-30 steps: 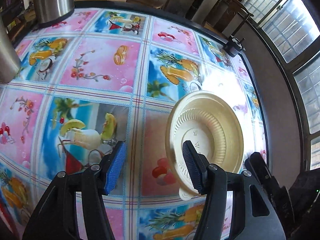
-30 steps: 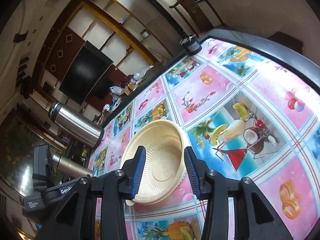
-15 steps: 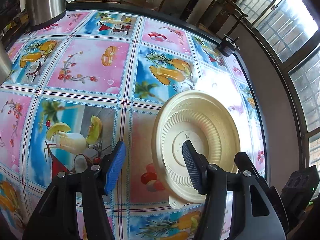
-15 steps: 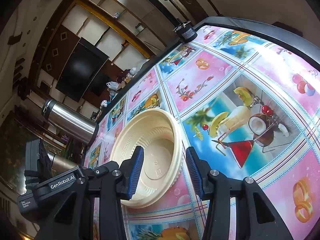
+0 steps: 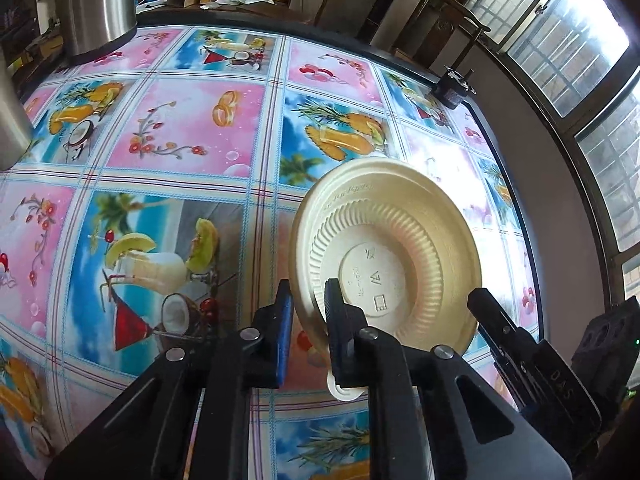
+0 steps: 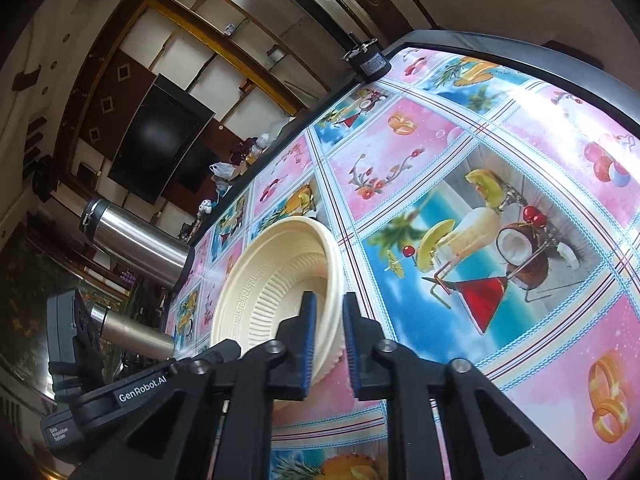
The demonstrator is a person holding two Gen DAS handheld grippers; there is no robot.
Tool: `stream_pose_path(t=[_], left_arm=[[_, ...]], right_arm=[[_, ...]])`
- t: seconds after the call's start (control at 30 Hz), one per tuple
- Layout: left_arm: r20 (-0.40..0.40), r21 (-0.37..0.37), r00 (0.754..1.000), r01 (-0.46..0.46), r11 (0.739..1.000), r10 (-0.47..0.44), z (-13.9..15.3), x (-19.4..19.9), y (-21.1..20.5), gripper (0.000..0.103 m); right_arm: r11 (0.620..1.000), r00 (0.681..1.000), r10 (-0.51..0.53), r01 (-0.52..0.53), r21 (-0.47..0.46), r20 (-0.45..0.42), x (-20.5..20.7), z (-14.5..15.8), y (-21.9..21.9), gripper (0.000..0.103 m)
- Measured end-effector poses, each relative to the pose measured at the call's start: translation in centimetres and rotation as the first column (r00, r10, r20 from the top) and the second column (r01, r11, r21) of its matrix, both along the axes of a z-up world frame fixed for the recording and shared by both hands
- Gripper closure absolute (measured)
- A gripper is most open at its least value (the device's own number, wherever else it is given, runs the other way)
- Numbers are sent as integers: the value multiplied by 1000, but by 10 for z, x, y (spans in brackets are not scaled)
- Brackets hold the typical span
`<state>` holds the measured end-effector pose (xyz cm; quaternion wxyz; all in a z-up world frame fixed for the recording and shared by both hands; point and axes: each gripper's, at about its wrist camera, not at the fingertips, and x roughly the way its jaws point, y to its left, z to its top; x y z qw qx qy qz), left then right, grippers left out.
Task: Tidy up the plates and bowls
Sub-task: 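Grasp a beige bowl rim with left tool while right grasps another beige bowl, then lift both beige bowls off the tablecloth and hold them up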
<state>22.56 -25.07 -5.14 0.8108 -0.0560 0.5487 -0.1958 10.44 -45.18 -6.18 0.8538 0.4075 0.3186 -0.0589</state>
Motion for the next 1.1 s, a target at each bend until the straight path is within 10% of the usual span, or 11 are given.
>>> stream_pose_path(t=[0.5, 1.1], left_arm=[[1, -10, 998, -61, 998, 61, 7, -47, 63, 90], [-17, -11, 998, -64, 998, 64, 1, -126, 143, 90]], right_arm=[[973, 994, 105, -100, 208, -14, -14, -7, 18, 94], [969, 972, 234, -230, 92, -32, -66, 3, 102, 96]])
